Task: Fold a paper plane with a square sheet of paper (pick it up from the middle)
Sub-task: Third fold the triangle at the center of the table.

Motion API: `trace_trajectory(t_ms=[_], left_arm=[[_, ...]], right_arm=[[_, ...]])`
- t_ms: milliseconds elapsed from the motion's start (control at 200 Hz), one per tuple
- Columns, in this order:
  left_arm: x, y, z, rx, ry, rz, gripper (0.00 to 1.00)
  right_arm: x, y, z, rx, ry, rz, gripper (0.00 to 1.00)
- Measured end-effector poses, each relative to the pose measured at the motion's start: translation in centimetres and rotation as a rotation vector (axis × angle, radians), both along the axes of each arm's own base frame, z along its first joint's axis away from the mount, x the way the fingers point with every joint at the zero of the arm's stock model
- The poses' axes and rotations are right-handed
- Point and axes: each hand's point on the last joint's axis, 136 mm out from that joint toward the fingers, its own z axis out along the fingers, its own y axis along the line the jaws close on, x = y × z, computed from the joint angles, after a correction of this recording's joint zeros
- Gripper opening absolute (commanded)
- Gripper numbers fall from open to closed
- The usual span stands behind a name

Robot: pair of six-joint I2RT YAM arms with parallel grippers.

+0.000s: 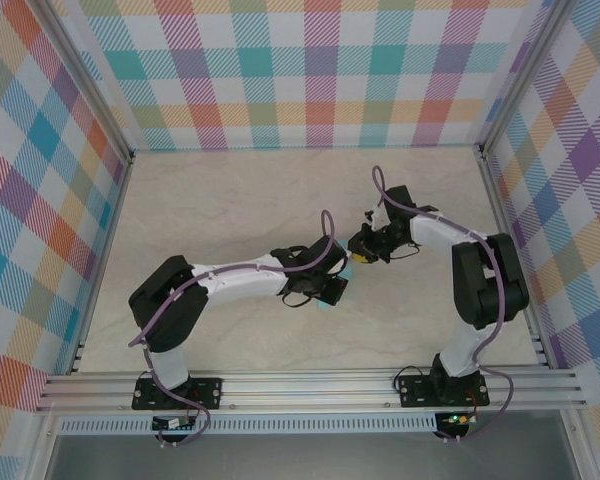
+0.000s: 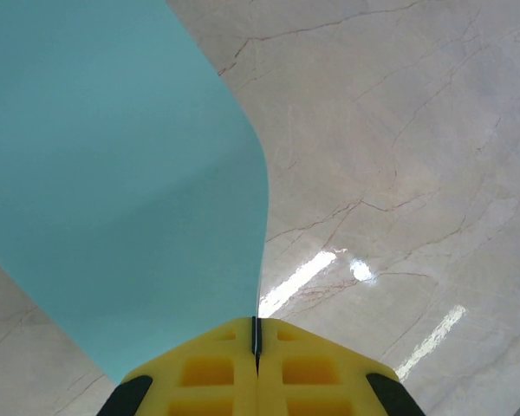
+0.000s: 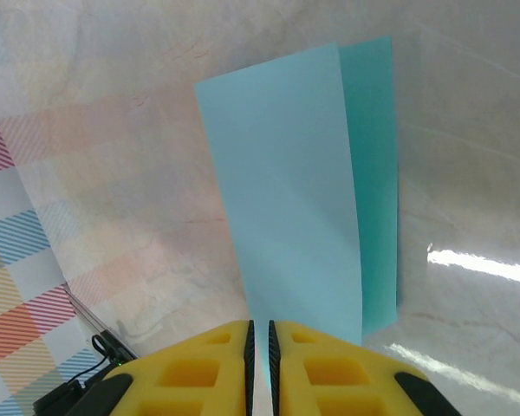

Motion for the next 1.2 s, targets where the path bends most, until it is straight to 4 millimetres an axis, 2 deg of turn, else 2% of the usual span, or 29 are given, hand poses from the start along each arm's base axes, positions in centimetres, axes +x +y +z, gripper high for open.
trace_trajectory(t_ms=[165, 350, 520, 790, 1200], left_arm=[[0.5, 0.2, 0.0, -0.029, 0.026, 0.006, 0.0], [1.0, 0.5, 0.2, -0.052, 0.051, 0.013, 0.0], [1.6, 1.0, 0.0, -0.06, 0.069, 0.026, 0.0], [3.0, 2.2, -1.0, -0.046, 0.088, 0.067, 0.0], [3.4, 3.2, -3.7, 0.032, 0.108, 0.075, 0.01]], right_arm=[[0.5, 0.4, -2.3, -0.036, 0.048, 0.025, 0.14], [0.9, 0.4, -3.5, -0.068, 0.058, 0.044, 0.13], [0.9, 0.3, -5.4, -0.095, 0.093, 0.055, 0.13], [1.2, 0.2, -5.3, -0.111, 0.076, 0.068, 0.14], [1.2, 0.2, -5.3, -0.111, 0.078, 0.068, 0.15]])
